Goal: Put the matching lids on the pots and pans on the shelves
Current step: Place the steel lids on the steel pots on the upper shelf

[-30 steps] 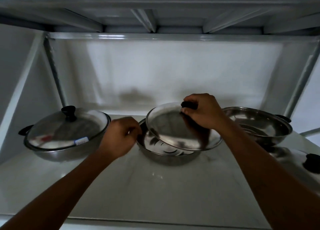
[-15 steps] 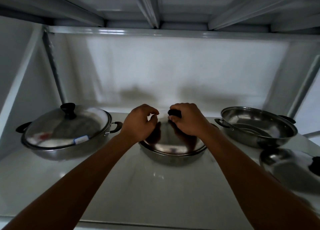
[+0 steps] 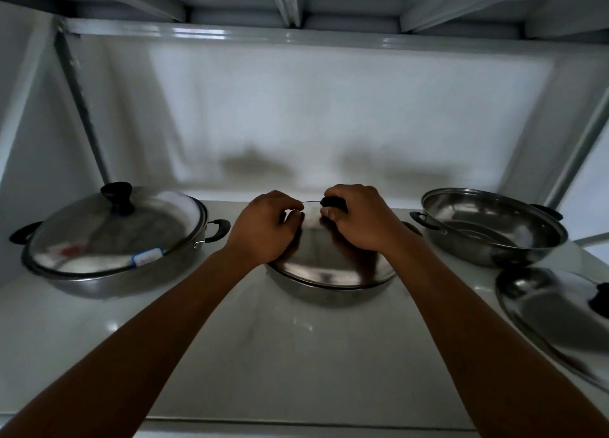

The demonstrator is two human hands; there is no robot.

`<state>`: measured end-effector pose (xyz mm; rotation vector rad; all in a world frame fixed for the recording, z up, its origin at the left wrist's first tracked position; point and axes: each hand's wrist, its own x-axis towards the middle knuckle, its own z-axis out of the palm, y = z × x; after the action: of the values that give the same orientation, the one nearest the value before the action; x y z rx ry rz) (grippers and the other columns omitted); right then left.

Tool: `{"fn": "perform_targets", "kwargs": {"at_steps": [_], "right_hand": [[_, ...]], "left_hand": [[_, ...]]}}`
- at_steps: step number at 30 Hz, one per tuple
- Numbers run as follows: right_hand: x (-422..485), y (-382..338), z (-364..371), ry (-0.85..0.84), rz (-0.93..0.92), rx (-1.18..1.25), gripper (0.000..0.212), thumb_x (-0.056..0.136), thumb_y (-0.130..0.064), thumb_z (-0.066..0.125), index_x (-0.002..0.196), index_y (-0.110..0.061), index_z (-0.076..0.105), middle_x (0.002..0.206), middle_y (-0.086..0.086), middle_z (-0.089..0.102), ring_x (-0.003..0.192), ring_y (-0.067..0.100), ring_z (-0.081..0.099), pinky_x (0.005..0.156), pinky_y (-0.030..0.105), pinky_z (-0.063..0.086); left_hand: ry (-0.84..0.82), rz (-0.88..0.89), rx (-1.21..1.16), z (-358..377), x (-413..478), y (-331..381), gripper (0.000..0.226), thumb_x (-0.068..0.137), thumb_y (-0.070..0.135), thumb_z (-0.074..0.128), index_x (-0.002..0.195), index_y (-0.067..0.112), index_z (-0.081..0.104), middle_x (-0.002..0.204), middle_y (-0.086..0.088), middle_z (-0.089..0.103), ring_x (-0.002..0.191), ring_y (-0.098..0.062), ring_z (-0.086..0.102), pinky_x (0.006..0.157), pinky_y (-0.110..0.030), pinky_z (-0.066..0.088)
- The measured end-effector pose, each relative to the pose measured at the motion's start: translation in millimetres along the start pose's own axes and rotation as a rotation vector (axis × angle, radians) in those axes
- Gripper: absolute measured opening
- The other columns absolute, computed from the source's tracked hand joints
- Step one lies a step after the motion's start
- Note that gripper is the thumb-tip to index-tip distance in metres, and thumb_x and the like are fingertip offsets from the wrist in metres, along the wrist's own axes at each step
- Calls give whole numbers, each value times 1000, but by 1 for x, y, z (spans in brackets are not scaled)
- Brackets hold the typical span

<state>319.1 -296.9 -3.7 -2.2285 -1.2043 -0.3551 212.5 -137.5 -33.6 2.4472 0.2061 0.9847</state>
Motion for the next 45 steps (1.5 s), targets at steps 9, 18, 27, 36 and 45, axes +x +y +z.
{"fn": "perform_targets", "kwargs": {"at_steps": [9, 18, 27, 36, 45], "right_hand": [[-3, 0, 4, 54, -11, -37, 36, 90, -28, 64, 123, -15, 62, 117, 8, 68, 110, 29, 59, 94, 39, 45], [-4, -2, 4, 52, -5, -39, 31, 90, -27, 62, 118, -13, 64, 111, 11, 69, 105, 32, 60, 89, 39, 46], [-8, -1, 9, 82, -36, -86, 24, 89, -23, 62, 108, -9, 67, 100, 14, 70, 94, 36, 60, 82, 37, 42], [-12, 0, 8, 56, -4, -45, 32, 92, -29, 60, 119, -13, 63, 112, 10, 69, 103, 33, 60, 91, 37, 42], [-57, 25, -23, 124, 76, 33, 56, 91, -38, 61, 143, -21, 47, 147, 0, 49, 139, 19, 35, 106, 22, 23]], "left_hand": [[-29, 76, 40, 4, -1, -1, 25, 87, 30, 47, 93, 23, 70, 93, 1, 66, 89, -22, 59, 76, -40, 51], [-15, 59, 48, 4, 3, -2, 30, 86, 34, 47, 98, 23, 72, 101, 2, 69, 93, -20, 62, 79, -41, 52], [-7, 68, 74, 8, -4, 3, 28, 89, 30, 44, 91, 21, 71, 93, 1, 67, 89, -24, 59, 74, -39, 50], [-31, 89, 159, 4, -5, 6, 26, 90, 32, 44, 88, 22, 68, 90, 2, 66, 84, -24, 59, 69, -39, 50], [66, 262, 175, 22, -9, 60, 30, 90, 32, 47, 109, 20, 68, 104, -2, 71, 94, -26, 63, 75, -40, 53]]}}
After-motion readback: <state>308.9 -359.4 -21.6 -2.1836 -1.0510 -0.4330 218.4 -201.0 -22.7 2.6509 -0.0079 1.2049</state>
